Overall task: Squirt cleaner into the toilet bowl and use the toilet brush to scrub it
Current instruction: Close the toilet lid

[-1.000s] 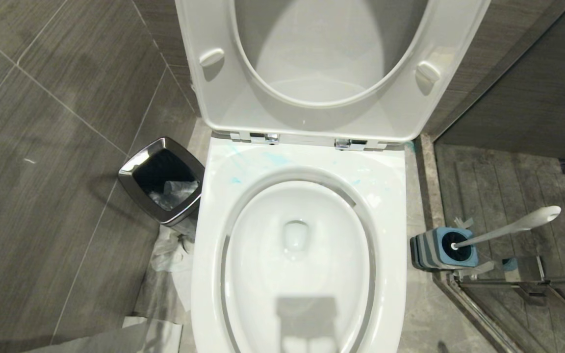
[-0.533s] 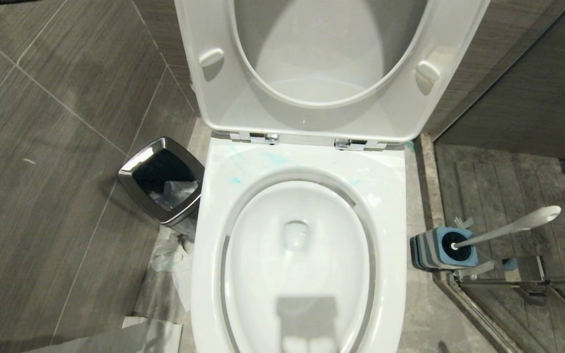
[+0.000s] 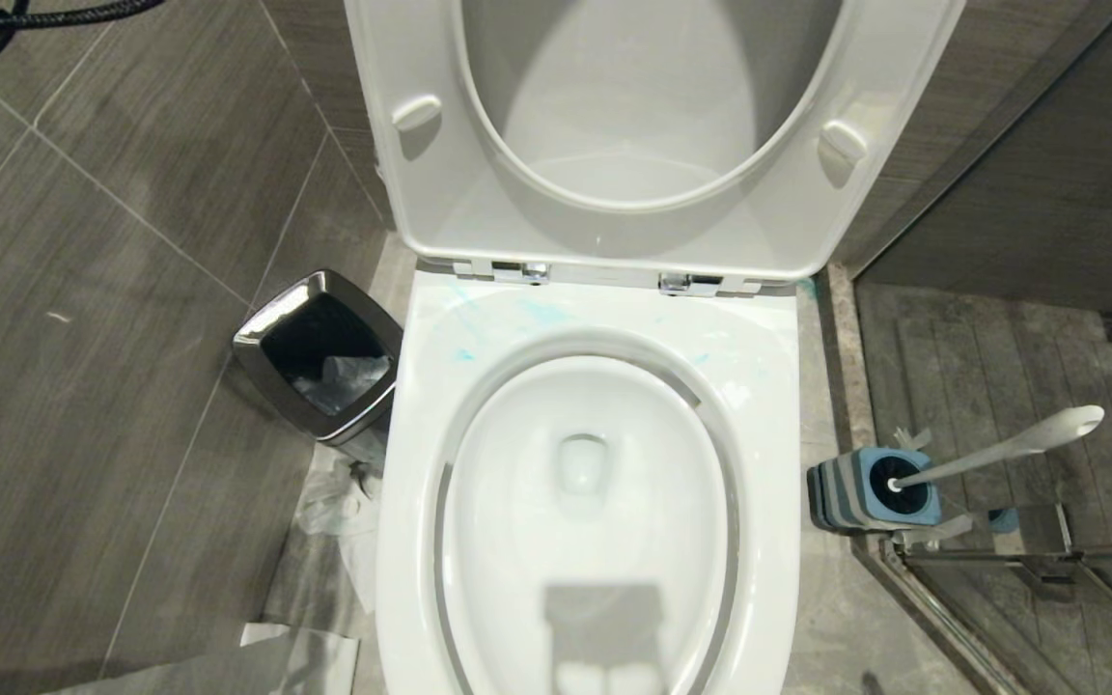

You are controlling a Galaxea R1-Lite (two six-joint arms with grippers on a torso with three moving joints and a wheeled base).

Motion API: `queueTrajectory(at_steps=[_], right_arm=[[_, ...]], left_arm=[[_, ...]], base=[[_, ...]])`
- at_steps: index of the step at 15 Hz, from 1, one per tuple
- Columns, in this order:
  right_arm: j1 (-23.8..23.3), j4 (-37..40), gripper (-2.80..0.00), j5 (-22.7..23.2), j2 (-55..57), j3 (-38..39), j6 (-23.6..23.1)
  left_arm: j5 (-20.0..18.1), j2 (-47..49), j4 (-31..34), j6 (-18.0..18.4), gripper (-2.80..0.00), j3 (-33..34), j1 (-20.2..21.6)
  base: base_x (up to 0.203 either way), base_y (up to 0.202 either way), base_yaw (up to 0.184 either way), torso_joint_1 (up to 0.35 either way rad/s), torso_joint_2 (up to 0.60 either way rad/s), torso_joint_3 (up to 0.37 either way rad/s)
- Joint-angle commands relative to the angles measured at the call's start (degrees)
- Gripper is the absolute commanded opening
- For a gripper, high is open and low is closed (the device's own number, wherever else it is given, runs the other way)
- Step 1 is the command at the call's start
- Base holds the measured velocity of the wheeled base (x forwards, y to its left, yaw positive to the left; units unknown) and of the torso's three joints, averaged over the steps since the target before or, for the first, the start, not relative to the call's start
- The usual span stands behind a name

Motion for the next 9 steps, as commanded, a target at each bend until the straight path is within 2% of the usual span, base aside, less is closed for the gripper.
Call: queueTrajectory(at_steps=[1, 4, 7, 9], right_arm=[[0.01, -0.03, -2.8, 0.06, -0.04, 0.7, -0.02], [0.01, -0.03, -2.8, 0.1, -0.04, 0.7, -0.02], [0.01, -0.03, -2.8, 0.02, -0.04, 0.7, -0.02], [0.01, -0.03, -2.8, 0.02, -0.04, 0.7, -0.02]], left_arm=[[-0.42, 0.7, -0.67, -0.05, -2.8, 0.01, -0.75], [-0.4, 2.49, -2.61, 0.31, -2.8, -0.06, -0.73], [-0.11, 4.58, -4.24, 4.83, -2.8, -0.24, 0.87], [-0.04, 4.95, -4.74, 5.18, -2.8, -0.26, 0.95]], base=[[0.0, 0.0, 0.0, 0.0, 0.0, 0.0], [0.0, 0.0, 0.0, 0.0, 0.0, 0.0], [0.0, 0.0, 0.0, 0.0, 0.0, 0.0], [0.0, 0.0, 0.0, 0.0, 0.0, 0.0]])
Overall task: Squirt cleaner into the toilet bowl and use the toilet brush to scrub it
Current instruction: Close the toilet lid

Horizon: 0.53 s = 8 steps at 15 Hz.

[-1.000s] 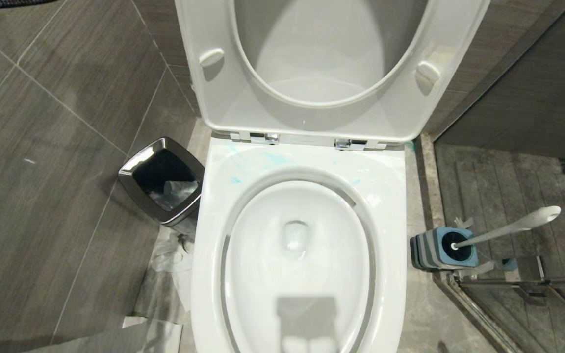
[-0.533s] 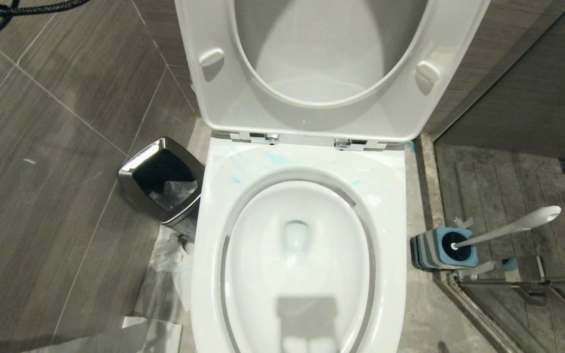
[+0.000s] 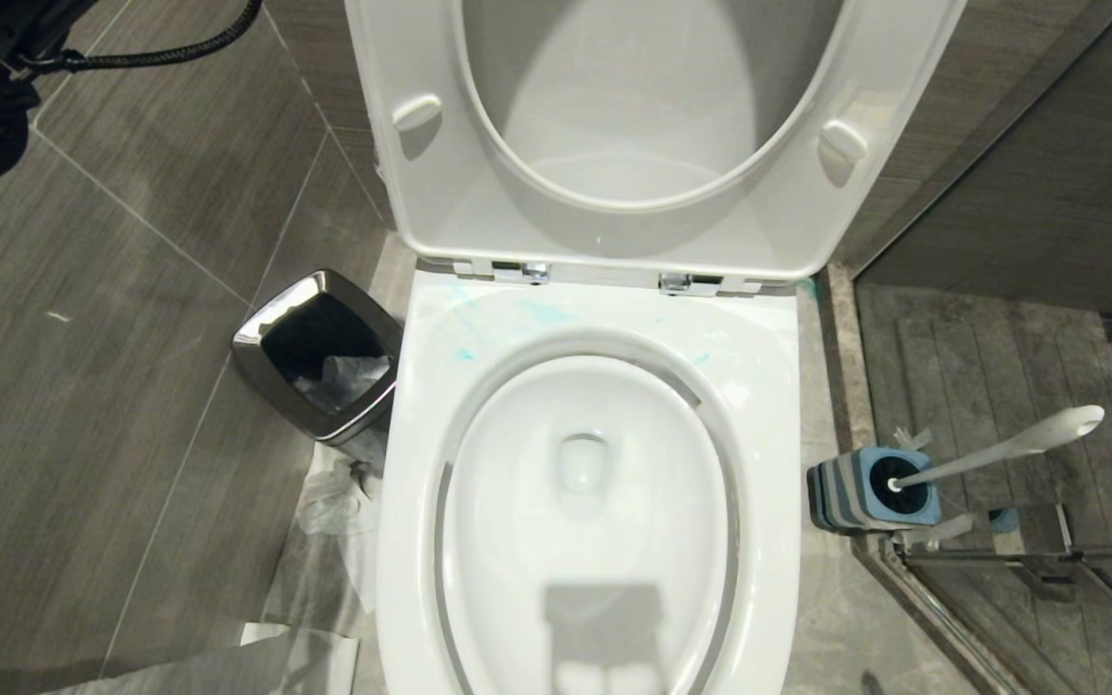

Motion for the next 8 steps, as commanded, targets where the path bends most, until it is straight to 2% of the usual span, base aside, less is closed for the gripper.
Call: queueTrajectory(at_steps=[1, 3, 8], right_arm=[[0.01, 0.0, -2.8, 0.0, -0.04, 0.7, -0.02], [0.01, 0.0, -2.8, 0.03, -0.04, 0.7, -0.02], [0.01, 0.0, -2.8, 0.01, -0.04, 0.7, -0.02]], left_arm=[[-0.12, 0.96, -0.18, 0.22, -2.8, 0.01, 0.14], [-0.04, 1.68, -0.26, 1.91, -2.8, 0.01, 0.05], [-0.24, 0.72, -1.22, 1.13, -2.8, -0.33, -0.46]], base=[[0.0, 0.0, 0.0, 0.0, 0.0, 0.0], [0.0, 0.0, 0.0, 0.0, 0.0, 0.0], [0.0, 0.0, 0.0, 0.0, 0.0, 0.0]])
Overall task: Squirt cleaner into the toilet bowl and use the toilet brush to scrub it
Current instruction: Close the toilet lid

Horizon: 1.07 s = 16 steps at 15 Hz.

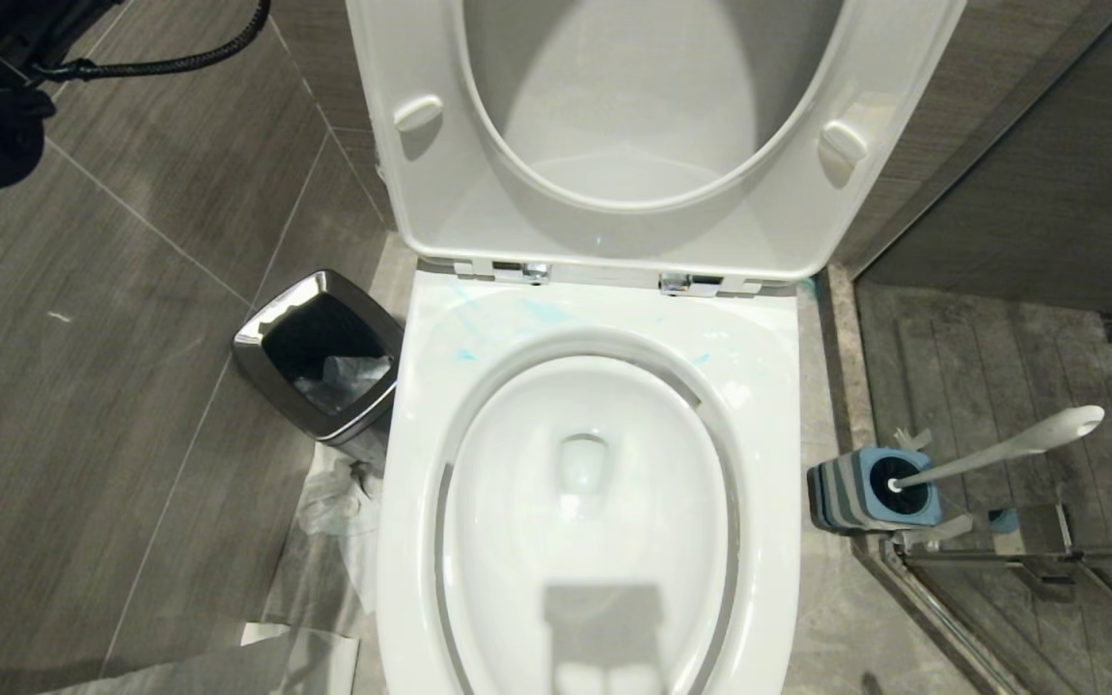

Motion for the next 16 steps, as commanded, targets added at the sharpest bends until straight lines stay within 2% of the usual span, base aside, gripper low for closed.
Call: queueTrajectory(at_steps=[1, 6, 13, 16], right_arm=[[0.01, -0.03, -2.8, 0.09, -0.06, 0.7, -0.03], [0.01, -0.03, -2.8, 0.01, -0.06, 0.7, -0.03], [0.01, -0.03, -2.8, 0.01, -0.06, 0.7, -0.03], [0.01, -0.03, -2.8, 0.01, -0.06, 0.7, -0.03]], left_arm=[[-0.2, -1.06, -0.16, -0.05, -2.8, -0.26, -0.17], [-0.02, -5.15, -0.12, -0.12, -2.8, -0.27, 0.27], [-0.02, -1.44, -3.11, 0.4, -2.8, 0.07, -0.27], [-0.1, -1.34, -3.37, -1.25, -2.8, 0.17, -2.13]], base=[[0.0, 0.0, 0.0, 0.0, 0.0, 0.0], [0.0, 0.0, 0.0, 0.0, 0.0, 0.0], [0.0, 0.0, 0.0, 0.0, 0.0, 0.0], [0.0, 0.0, 0.0, 0.0, 0.0, 0.0]])
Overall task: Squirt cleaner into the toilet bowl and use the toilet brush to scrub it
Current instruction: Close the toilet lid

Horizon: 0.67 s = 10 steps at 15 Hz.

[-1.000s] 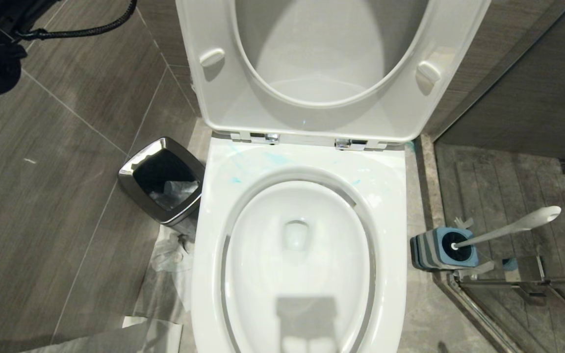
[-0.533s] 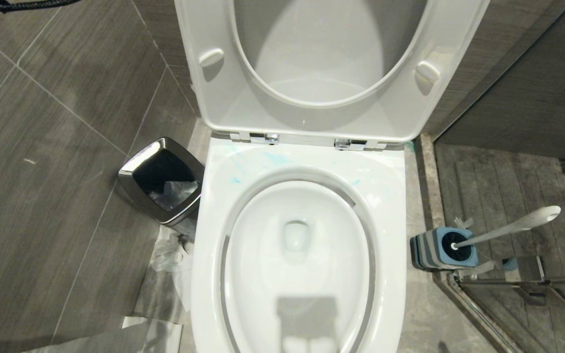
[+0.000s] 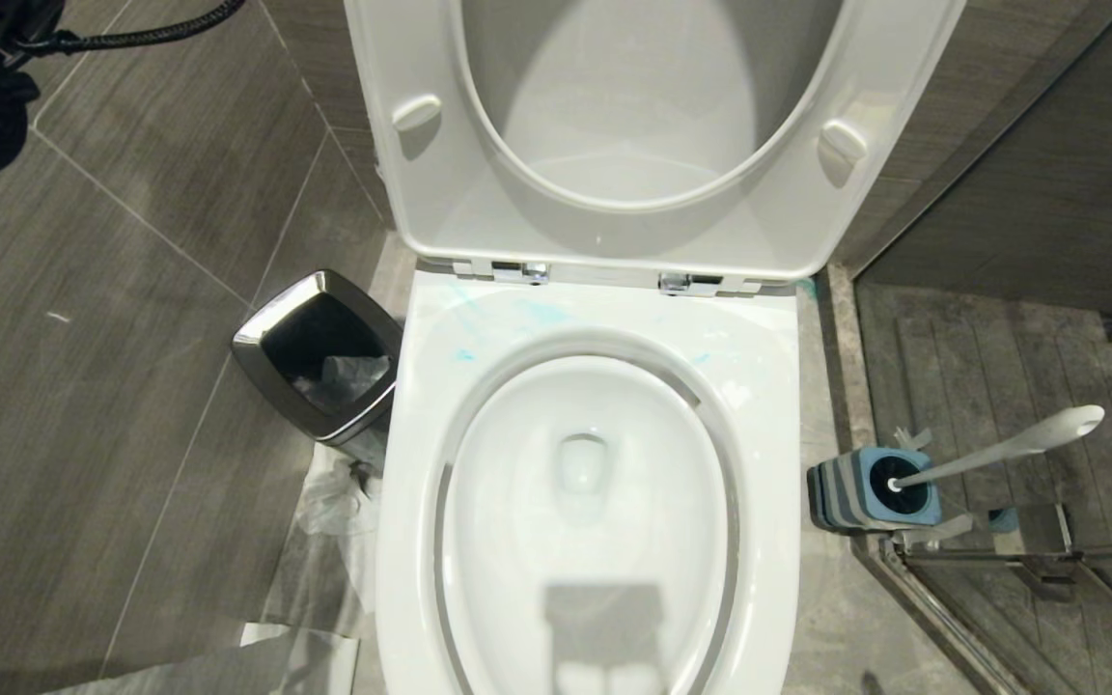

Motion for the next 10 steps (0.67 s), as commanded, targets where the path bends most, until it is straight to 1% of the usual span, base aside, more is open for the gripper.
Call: queueTrajectory(at_steps=[1, 3, 6, 10], right_arm=[[0.01, -0.03, -2.8, 0.0, -0.04, 0.7, -0.02], [0.01, -0.03, -2.8, 0.0, -0.04, 0.7, -0.02], [0.01, -0.03, -2.8, 0.0, -0.04, 0.7, -0.02], [0.01, -0.03, -2.8, 0.04, -0.04, 0.7, -0.02]], left_arm=[[-0.18, 0.31, -0.31, -0.26, -2.8, 0.03, -0.94], [-0.18, 0.63, -0.31, 0.29, -2.8, 0.2, -2.03], [-0.25, 1.96, -1.21, 1.43, -2.8, 0.21, -2.16], [-0.18, 3.44, -2.49, 1.63, -2.8, 0.21, -2.16]], base=[[0.0, 0.0, 0.0, 0.0, 0.0, 0.0], [0.0, 0.0, 0.0, 0.0, 0.0, 0.0], [0.0, 0.0, 0.0, 0.0, 0.0, 0.0], [0.0, 0.0, 0.0, 0.0, 0.0, 0.0]])
